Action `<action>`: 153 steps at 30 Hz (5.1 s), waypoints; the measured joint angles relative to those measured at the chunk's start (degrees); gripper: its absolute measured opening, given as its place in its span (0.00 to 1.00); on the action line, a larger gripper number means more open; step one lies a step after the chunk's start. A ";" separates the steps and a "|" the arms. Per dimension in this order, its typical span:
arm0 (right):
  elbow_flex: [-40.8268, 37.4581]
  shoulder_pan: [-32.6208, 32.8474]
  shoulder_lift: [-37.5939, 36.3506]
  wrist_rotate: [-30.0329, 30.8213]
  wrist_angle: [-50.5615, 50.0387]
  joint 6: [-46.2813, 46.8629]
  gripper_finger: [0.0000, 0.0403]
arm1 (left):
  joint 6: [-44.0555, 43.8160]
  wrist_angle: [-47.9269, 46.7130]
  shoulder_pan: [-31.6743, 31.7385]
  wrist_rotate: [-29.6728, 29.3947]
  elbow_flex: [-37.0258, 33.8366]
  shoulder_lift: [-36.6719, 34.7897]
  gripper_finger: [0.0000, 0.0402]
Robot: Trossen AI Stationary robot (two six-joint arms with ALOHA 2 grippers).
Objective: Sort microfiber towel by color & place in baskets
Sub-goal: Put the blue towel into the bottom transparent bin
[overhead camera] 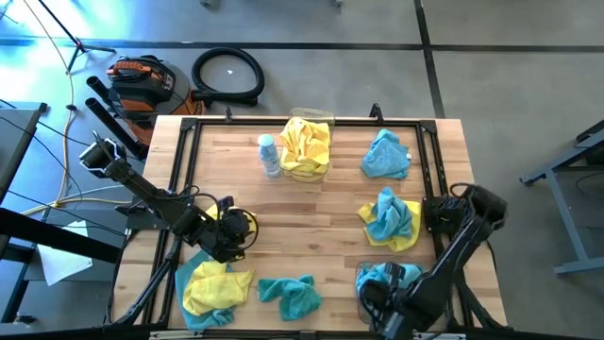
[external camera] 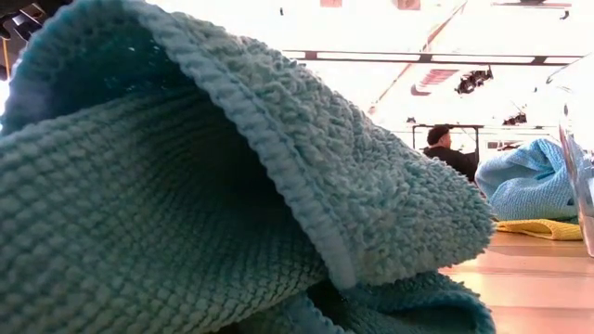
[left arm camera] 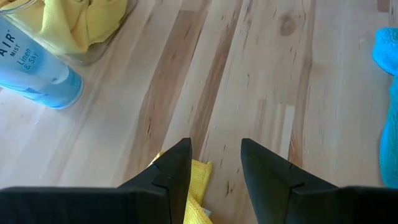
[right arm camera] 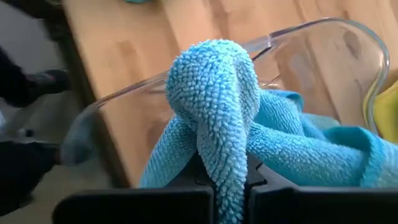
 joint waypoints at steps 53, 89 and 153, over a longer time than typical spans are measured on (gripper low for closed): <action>9.21 -2.72 0.78 -4.28 -11.27 -3.62 0.32 | -0.07 -0.01 -0.01 0.07 0.00 0.02 0.32; -11.62 5.88 -8.18 -7.75 2.33 18.04 0.01 | -1.53 4.47 -0.01 2.47 0.02 0.02 0.32; -17.22 4.74 -14.97 -15.04 11.61 24.20 0.27 | -3.19 5.12 -0.01 3.80 0.02 0.02 0.32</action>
